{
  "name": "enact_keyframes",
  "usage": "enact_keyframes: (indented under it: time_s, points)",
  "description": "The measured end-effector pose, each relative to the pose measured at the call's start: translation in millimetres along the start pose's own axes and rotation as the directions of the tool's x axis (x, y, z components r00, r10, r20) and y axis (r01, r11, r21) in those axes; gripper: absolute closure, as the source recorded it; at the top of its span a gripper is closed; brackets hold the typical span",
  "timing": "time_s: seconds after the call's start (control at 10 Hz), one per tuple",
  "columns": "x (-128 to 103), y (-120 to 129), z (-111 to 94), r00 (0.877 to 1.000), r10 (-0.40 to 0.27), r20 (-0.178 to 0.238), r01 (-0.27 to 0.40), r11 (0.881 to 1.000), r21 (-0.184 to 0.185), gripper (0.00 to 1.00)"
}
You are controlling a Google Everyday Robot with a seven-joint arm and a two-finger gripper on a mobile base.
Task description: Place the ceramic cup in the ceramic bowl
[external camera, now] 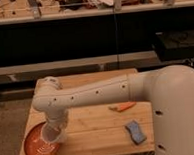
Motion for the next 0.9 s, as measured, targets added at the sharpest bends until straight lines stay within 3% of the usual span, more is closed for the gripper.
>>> enact_keyframes:
  time_s: [0.3,0.9]
  points:
    - [5.9,-6.7,0.1,1.000,-0.008,-0.004,0.008,1.000,0.004,0.22]
    - [11.2,-6.8,-1.2,1.000,-0.005,-0.010,0.005,1.000,0.004,0.20]
